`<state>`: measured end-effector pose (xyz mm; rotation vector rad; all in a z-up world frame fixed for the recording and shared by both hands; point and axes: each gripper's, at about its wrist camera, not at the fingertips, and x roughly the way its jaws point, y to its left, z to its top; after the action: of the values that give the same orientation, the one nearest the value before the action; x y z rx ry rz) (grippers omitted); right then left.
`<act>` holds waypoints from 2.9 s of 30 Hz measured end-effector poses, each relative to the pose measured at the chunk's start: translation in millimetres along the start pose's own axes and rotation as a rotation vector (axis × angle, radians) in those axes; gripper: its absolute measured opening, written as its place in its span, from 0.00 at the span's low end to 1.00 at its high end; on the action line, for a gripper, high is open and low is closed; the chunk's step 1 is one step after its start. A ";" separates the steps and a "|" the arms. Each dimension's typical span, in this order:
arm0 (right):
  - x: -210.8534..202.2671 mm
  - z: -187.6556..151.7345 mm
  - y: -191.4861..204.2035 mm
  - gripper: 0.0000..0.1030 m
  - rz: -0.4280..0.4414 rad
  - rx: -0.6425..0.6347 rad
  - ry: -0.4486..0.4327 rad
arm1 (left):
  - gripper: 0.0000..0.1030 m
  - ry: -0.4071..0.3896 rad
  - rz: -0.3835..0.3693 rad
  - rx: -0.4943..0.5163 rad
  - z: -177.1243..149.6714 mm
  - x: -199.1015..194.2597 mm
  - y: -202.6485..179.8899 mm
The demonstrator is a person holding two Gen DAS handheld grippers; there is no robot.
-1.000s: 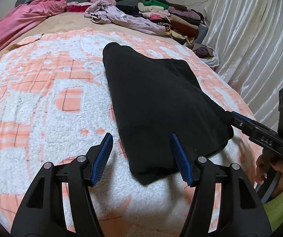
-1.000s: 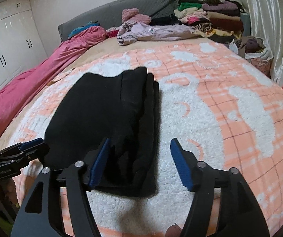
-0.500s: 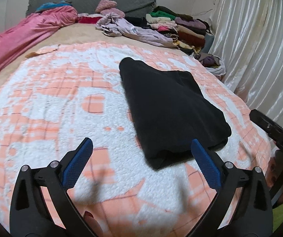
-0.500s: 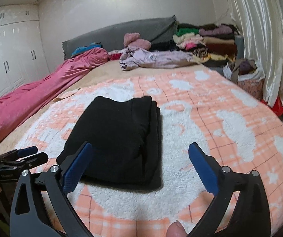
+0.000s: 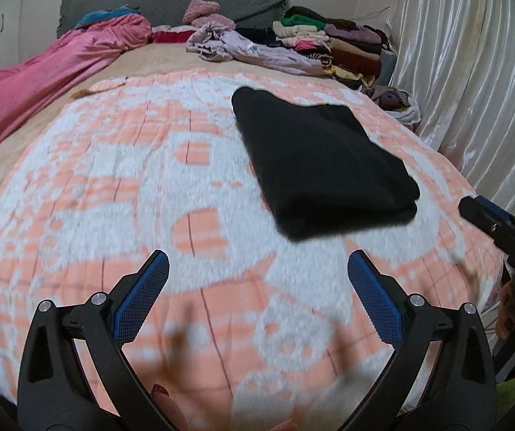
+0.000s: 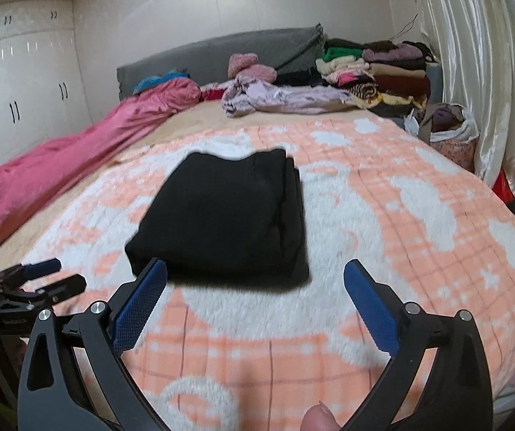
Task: Fold small clothes
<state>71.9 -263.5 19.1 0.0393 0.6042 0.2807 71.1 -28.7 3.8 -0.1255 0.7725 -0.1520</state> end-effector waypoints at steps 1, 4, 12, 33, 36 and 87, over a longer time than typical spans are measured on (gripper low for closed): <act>-0.2 -4.3 2.2 0.96 -0.006 -0.005 0.007 | 0.91 0.005 0.000 -0.008 -3.0 -0.3 1.2; 3.0 -16.9 8.8 0.96 -0.029 -0.028 0.035 | 0.91 0.006 -0.004 -0.039 -8.8 -2.6 6.6; 9.9 -30.4 15.7 0.96 -0.038 -0.024 0.063 | 0.91 0.011 0.015 -0.065 -12.1 -6.1 12.9; 12.4 -26.5 14.1 0.96 -0.021 0.009 0.074 | 0.91 0.020 0.039 -0.063 -13.2 -9.1 13.3; 11.8 -26.6 14.7 0.96 -0.020 0.008 0.073 | 0.91 0.019 0.041 -0.064 -13.4 -8.8 13.4; 6.3 -27.5 14.0 0.96 -0.040 0.002 0.064 | 0.91 0.044 0.062 -0.069 -15.1 -8.6 17.1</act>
<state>57.8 -249.6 -5.4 0.0199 0.6677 0.2437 56.0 -11.2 -4.0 -0.1643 0.8245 -0.0694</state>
